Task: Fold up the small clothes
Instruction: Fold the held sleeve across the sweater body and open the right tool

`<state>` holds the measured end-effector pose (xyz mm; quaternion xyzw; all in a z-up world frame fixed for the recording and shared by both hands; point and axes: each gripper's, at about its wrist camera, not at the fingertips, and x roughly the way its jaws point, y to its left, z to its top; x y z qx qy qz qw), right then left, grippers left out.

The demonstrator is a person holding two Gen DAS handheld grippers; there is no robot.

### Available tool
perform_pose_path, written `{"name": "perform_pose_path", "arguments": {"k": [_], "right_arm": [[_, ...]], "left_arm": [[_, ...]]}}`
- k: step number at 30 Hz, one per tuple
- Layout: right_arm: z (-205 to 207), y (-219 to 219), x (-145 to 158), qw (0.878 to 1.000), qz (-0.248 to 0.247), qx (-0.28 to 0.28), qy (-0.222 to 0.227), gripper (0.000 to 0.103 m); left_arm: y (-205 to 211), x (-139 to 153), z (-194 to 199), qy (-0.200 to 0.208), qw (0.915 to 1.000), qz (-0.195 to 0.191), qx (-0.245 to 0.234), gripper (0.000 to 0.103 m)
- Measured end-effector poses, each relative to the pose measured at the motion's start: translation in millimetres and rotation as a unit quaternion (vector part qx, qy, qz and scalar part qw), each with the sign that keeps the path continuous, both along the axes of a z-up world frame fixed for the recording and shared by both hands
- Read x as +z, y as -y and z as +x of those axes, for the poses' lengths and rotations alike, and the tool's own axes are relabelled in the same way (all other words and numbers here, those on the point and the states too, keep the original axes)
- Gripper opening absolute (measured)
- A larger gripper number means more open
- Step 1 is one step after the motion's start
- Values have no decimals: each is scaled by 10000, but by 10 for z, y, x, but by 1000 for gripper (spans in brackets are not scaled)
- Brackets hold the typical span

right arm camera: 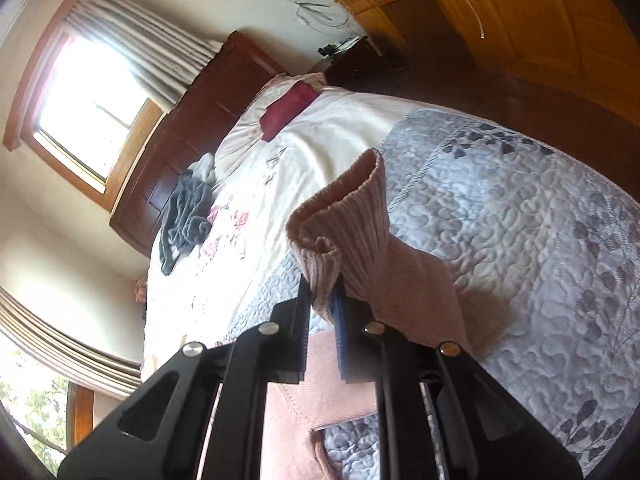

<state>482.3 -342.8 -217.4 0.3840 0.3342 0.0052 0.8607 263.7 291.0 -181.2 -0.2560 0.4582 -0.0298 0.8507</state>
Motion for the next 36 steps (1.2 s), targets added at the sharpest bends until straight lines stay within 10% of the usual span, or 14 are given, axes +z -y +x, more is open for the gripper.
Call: {"name": "perform_pose_path", "arguments": {"k": [13, 28, 32, 33, 36], "right_arm": [[259, -1747, -3, 9862, -993, 1326, 1, 9], [364, -3625, -1547, 9042, -3110, 2743, -1017, 9], [265, -3683, -1615, 9009, -3064, 2925, -948, 37], [228, -3655, -1576, 9056, -2884, 2971, -914, 55], [60, -3379, -1372, 9376, -2229, 2585, -669, 67]], "left_arm": [[-24, -161, 406, -70, 9980, -537, -332, 99], [138, -708, 1126, -294, 9915, -1026, -741, 99], [263, -893, 1472, -417, 9870, -1241, -927, 99], [311, -941, 1570, -435, 9851, -1350, -971, 99], [494, -1133, 1935, -619, 9739, -1878, -1118, 99]]}}
